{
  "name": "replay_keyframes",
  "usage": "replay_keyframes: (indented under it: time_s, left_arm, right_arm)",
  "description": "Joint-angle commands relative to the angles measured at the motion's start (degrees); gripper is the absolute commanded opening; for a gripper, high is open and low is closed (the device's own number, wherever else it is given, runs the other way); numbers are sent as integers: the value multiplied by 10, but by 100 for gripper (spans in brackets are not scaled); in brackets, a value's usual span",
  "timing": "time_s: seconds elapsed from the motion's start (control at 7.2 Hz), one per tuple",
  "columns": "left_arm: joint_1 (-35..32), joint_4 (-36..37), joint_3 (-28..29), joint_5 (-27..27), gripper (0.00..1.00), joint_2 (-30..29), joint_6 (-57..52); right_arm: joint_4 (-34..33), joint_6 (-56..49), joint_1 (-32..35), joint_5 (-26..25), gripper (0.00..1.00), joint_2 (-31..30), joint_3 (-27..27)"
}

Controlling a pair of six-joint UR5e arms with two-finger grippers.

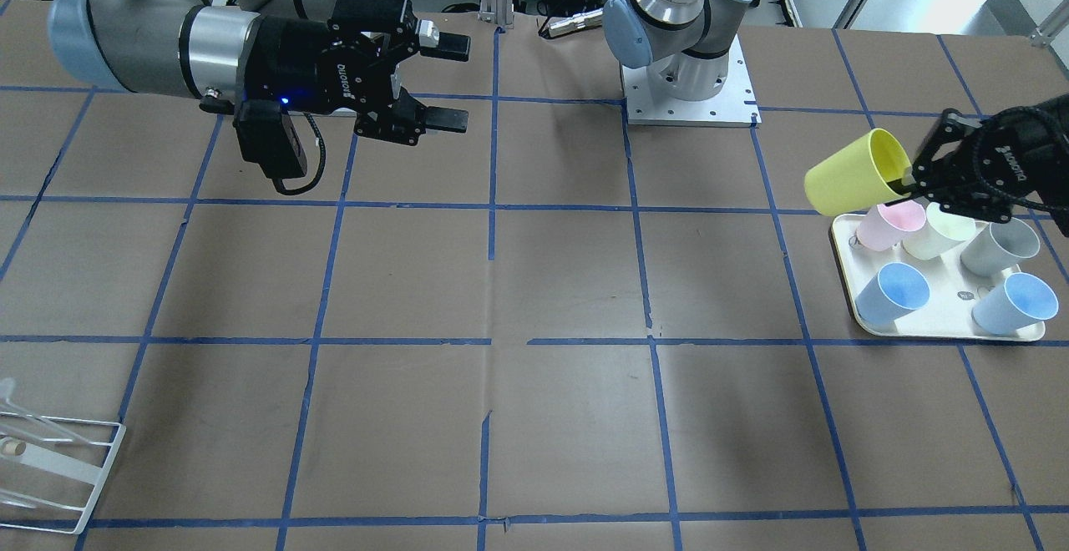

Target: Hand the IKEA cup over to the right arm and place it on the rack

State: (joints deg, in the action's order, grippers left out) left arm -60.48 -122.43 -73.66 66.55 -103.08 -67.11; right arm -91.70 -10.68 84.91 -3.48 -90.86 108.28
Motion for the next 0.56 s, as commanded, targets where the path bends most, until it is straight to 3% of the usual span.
replay_keyframes:
  time_s: [0.0, 0.42]
  left_arm:
    - [-9, -67, -55, -149, 0, 34, 43]
    - [-23, -104, -148, -358, 0, 66, 44]
  right_arm:
    - [-1, 0, 0, 10, 100, 25, 0]
    - [-1, 1, 1, 11, 100, 37, 1]
